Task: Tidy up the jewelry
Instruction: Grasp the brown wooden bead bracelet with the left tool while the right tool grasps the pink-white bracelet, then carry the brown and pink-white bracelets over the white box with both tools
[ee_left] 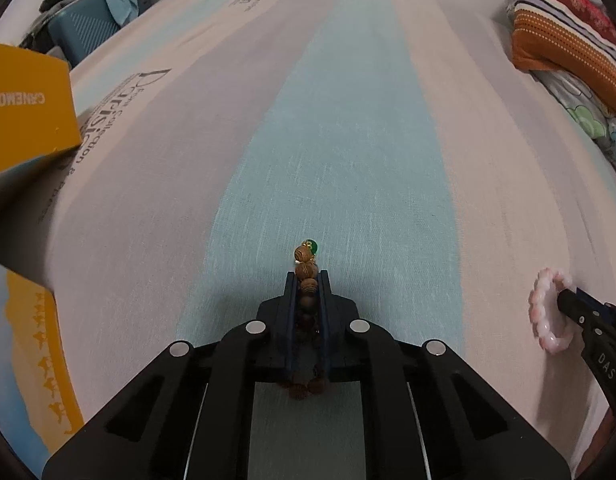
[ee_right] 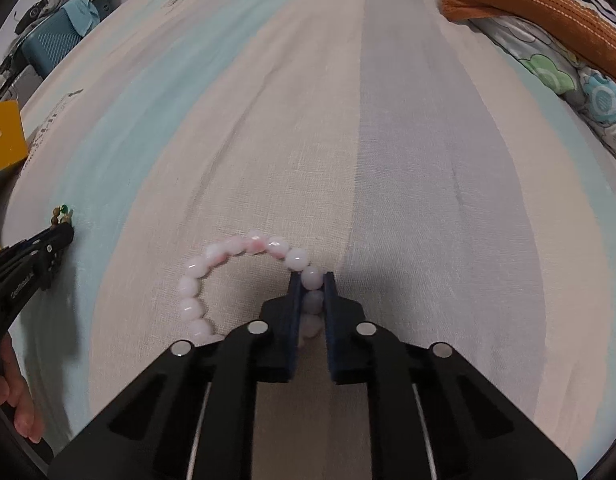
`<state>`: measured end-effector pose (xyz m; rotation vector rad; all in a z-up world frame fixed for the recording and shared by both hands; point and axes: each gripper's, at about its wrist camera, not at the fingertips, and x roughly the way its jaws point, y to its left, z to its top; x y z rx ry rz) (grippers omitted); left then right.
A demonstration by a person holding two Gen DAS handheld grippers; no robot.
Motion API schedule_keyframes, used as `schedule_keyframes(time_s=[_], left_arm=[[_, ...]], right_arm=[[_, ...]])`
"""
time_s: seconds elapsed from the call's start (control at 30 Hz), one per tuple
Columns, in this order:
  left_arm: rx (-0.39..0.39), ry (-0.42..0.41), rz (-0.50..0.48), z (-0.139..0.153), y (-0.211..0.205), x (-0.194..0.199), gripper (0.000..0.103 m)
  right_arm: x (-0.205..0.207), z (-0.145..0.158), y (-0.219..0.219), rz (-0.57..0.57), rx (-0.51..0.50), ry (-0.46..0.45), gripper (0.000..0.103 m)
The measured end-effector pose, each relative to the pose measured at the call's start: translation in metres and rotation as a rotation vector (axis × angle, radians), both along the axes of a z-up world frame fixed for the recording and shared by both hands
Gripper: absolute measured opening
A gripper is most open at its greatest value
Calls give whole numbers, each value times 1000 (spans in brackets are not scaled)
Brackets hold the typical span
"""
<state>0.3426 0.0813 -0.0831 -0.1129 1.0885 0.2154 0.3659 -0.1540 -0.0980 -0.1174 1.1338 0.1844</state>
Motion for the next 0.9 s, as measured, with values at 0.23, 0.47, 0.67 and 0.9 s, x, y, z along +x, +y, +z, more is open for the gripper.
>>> schedule_keyframes(time_s=[0.23,0.47,0.67,0.9], left_arm=[[5,-17,-18,20,-5,-13,9],[-60,-51,-74,49,-12,-32,9],[-65,-57,-89,66,-20,-49,9],[-47,-61,-107,84,-27,-74,9]], right_arm=[[-16,26,-11,-6,37,-47,10],[-40,61,-15,18,73,-111,10],[-60,78,-16,26,79,-128,10],[-82,93,-19,23,70,-142,10]])
